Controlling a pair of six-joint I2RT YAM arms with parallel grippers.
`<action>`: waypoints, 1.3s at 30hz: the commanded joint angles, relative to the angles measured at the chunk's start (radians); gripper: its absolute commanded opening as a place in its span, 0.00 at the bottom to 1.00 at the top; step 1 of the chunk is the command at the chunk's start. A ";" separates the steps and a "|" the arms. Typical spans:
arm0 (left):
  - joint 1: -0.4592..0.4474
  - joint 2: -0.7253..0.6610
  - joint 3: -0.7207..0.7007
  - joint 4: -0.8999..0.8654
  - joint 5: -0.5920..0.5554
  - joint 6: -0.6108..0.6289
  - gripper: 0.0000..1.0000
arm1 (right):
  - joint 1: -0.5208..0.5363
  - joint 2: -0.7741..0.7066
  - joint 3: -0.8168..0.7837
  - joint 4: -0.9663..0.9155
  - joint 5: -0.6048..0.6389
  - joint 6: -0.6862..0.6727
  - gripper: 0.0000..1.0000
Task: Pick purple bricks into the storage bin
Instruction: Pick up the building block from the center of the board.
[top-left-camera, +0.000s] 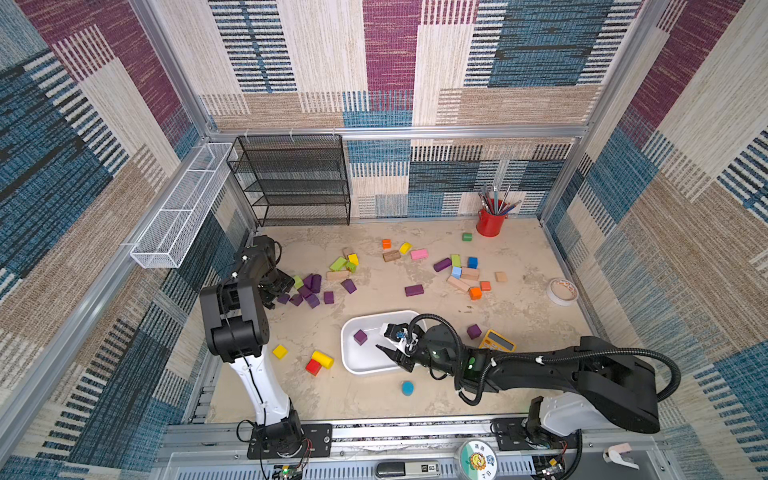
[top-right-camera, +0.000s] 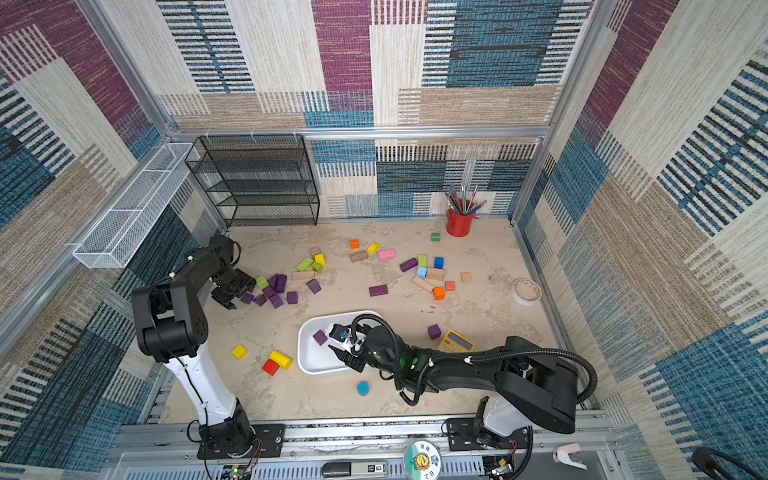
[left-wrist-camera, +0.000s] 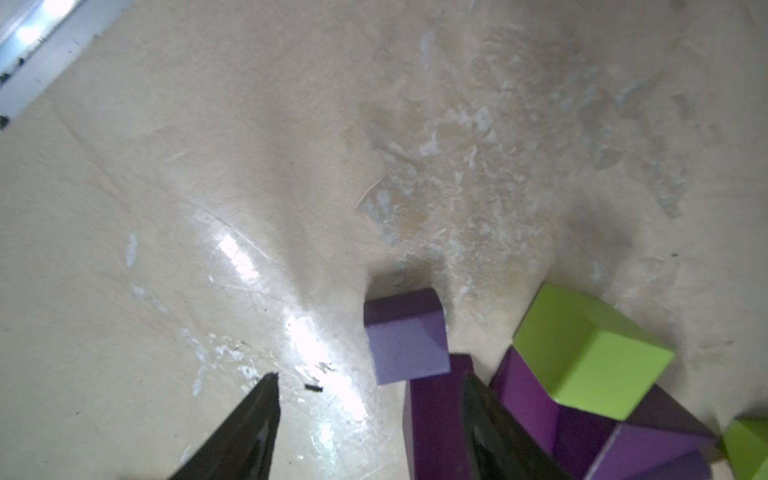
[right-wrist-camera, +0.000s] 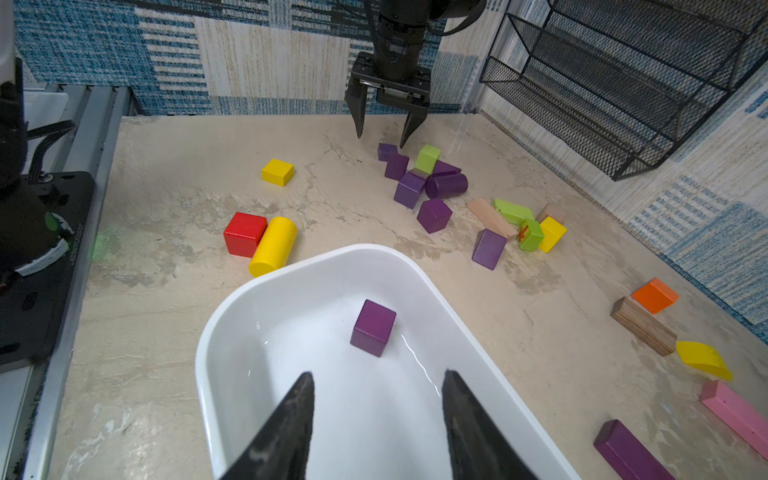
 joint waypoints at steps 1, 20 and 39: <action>0.009 0.010 0.010 0.014 0.008 -0.028 0.70 | 0.002 0.005 0.009 0.028 -0.010 0.011 0.51; 0.028 0.082 0.068 0.022 0.003 -0.065 0.65 | 0.000 0.030 0.019 0.022 -0.019 0.011 0.51; 0.026 0.089 0.021 0.021 -0.013 -0.134 0.47 | 0.000 0.041 0.027 0.016 -0.006 0.010 0.50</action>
